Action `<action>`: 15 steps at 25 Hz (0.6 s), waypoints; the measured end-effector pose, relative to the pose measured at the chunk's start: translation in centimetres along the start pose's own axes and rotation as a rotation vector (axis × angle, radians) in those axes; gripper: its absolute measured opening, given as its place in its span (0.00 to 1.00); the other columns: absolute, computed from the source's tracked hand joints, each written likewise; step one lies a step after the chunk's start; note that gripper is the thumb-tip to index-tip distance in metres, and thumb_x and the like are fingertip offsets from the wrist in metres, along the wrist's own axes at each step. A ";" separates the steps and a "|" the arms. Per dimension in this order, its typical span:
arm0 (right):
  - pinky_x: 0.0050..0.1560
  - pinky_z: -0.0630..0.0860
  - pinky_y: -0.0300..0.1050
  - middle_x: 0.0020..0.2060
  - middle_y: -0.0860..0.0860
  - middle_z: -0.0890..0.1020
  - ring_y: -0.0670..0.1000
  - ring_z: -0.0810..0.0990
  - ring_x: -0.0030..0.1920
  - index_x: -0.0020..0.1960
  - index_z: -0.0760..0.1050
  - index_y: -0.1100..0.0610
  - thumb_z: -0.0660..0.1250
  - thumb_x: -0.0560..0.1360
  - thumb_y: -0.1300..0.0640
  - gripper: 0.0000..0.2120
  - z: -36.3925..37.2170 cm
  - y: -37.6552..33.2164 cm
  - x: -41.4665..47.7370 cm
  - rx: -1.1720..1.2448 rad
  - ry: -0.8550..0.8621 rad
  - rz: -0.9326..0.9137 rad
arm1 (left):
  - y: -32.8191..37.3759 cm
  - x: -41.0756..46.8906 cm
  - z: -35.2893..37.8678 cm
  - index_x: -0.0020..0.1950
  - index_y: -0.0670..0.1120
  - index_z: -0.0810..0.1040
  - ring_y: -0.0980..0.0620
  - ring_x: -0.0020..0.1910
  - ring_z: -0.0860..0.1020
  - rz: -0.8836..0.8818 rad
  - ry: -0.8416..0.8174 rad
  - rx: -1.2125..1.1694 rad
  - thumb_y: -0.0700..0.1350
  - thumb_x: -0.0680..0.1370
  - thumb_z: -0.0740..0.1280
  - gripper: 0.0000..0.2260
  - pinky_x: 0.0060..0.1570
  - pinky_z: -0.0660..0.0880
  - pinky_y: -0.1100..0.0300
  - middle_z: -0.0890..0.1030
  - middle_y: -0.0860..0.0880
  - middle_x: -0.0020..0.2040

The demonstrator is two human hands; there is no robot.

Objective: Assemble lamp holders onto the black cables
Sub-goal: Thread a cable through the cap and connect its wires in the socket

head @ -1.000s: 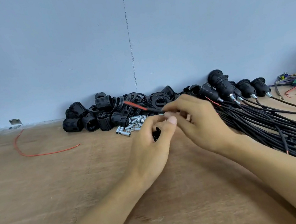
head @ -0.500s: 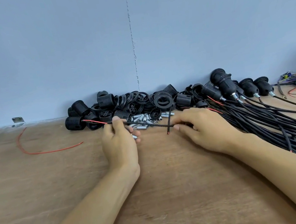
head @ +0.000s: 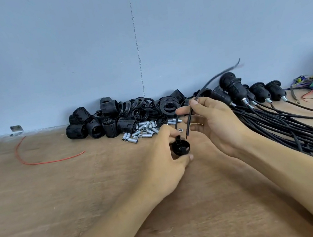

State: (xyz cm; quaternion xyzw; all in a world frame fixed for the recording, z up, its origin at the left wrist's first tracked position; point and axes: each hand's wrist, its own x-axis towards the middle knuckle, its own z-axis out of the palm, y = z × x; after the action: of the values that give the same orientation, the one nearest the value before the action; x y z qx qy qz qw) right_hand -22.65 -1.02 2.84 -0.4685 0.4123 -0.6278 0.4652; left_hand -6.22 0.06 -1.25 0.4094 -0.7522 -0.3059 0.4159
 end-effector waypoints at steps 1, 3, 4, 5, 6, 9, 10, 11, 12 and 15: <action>0.38 0.77 0.41 0.46 0.54 0.87 0.48 0.80 0.39 0.52 0.71 0.58 0.60 0.84 0.58 0.05 0.0 -0.1 0.0 0.015 0.010 -0.022 | 0.0 0.0 -0.1 0.50 0.61 0.71 0.68 0.51 0.77 0.012 0.008 0.002 0.40 0.72 0.78 0.21 0.47 0.67 0.76 0.81 0.60 0.49; 0.37 0.78 0.43 0.44 0.55 0.86 0.49 0.80 0.38 0.52 0.71 0.59 0.60 0.84 0.59 0.05 0.1 -0.3 -0.2 0.030 0.009 -0.069 | 0.0 0.1 -0.3 0.50 0.61 0.72 0.67 0.49 0.77 0.043 0.041 0.025 0.38 0.71 0.78 0.22 0.45 0.67 0.76 0.82 0.60 0.47; 0.39 0.79 0.44 0.45 0.56 0.86 0.49 0.81 0.38 0.52 0.71 0.60 0.60 0.84 0.59 0.05 0.2 -0.3 -0.3 0.006 -0.002 -0.090 | 0.0 0.1 -0.3 0.50 0.60 0.73 0.67 0.49 0.77 0.058 0.057 0.029 0.37 0.71 0.78 0.21 0.45 0.67 0.76 0.82 0.60 0.47; 0.40 0.80 0.45 0.45 0.56 0.86 0.50 0.82 0.38 0.53 0.71 0.61 0.60 0.84 0.58 0.05 0.3 -0.3 -0.5 -0.047 -0.015 -0.113 | 0.0 0.1 -0.2 0.49 0.59 0.74 0.66 0.48 0.78 0.071 0.074 0.027 0.37 0.70 0.78 0.21 0.45 0.67 0.76 0.82 0.60 0.46; 0.41 0.81 0.45 0.45 0.55 0.87 0.50 0.83 0.38 0.53 0.71 0.61 0.61 0.84 0.58 0.06 0.6 -0.2 -0.8 -0.122 -0.022 -0.139 | -0.1 0.1 -0.2 0.49 0.58 0.74 0.65 0.48 0.79 0.080 0.093 0.023 0.37 0.70 0.78 0.21 0.45 0.68 0.75 0.83 0.60 0.45; 0.42 0.81 0.42 0.44 0.51 0.88 0.50 0.85 0.42 0.55 0.71 0.60 0.62 0.83 0.55 0.07 1.2 0.3 -1.4 -0.354 0.008 -0.241 | 0.0 0.0 0.0 0.50 0.58 0.74 0.62 0.46 0.80 0.110 0.163 0.023 0.37 0.69 0.77 0.20 0.44 0.71 0.73 0.82 0.61 0.46; 0.42 0.82 0.43 0.44 0.49 0.88 0.51 0.85 0.43 0.54 0.71 0.58 0.63 0.83 0.54 0.06 1.3 0.3 -1.5 -0.408 0.028 -0.278 | 0.1 0.0 0.0 0.50 0.58 0.73 0.61 0.45 0.80 0.130 0.189 0.031 0.37 0.69 0.77 0.21 0.43 0.71 0.73 0.81 0.62 0.48; 0.43 0.82 0.44 0.44 0.48 0.88 0.52 0.86 0.43 0.53 0.71 0.56 0.64 0.83 0.54 0.06 1.3 0.3 -1.7 -0.447 0.047 -0.308 | 0.2 0.0 0.0 0.50 0.59 0.73 0.62 0.45 0.80 0.151 0.211 0.042 0.38 0.68 0.78 0.22 0.43 0.70 0.74 0.80 0.64 0.50; 0.43 0.82 0.45 0.44 0.47 0.88 0.52 0.86 0.42 0.52 0.71 0.55 0.65 0.82 0.53 0.06 1.3 0.2 -1.7 -0.468 0.065 -0.329 | 0.2 0.0 0.0 0.51 0.59 0.72 0.62 0.46 0.79 0.169 0.225 0.053 0.39 0.68 0.79 0.23 0.42 0.70 0.75 0.79 0.65 0.51; 0.45 0.83 0.49 0.44 0.46 0.88 0.53 0.86 0.40 0.52 0.71 0.55 0.65 0.82 0.52 0.06 1.4 0.2 -1.8 -0.469 0.089 -0.347 | 0.2 -0.1 0.0 0.51 0.61 0.71 0.62 0.44 0.79 0.196 0.232 0.072 0.41 0.68 0.80 0.24 0.41 0.70 0.75 0.78 0.66 0.52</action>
State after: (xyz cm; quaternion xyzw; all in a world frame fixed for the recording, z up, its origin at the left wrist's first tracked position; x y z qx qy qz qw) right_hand -21.07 0.57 2.57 -0.5986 0.4797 -0.6057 0.2114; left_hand -6.27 0.27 -1.12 0.3811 -0.7460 -0.1874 0.5130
